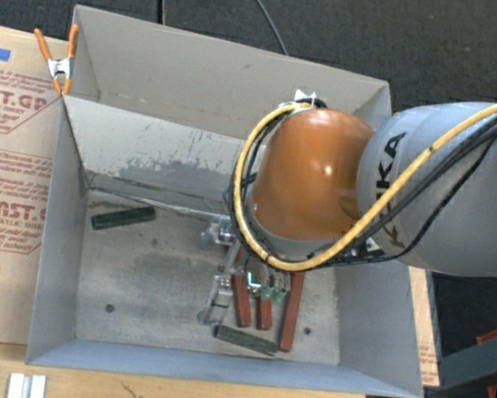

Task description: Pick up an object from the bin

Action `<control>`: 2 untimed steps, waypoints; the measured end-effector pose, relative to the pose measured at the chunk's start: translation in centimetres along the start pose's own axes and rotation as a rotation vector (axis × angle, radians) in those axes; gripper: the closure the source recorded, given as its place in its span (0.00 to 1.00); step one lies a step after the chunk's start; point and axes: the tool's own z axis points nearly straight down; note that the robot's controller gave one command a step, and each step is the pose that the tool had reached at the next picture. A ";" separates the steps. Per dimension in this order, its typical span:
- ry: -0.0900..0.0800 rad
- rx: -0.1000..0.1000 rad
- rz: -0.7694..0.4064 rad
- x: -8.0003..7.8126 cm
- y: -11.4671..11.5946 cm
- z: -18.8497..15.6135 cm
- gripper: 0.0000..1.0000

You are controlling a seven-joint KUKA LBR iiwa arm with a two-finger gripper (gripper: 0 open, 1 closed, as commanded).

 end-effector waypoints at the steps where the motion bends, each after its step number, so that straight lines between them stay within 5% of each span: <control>1: -0.007 -0.001 0.001 -0.2 -0.1 -0.3 0.00; 2: -0.016 -0.002 -0.044 -2.5 -3.9 4.2 0.00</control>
Offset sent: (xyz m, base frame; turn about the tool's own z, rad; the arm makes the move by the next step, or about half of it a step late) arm 0.0366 -0.0719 -0.0790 -0.0621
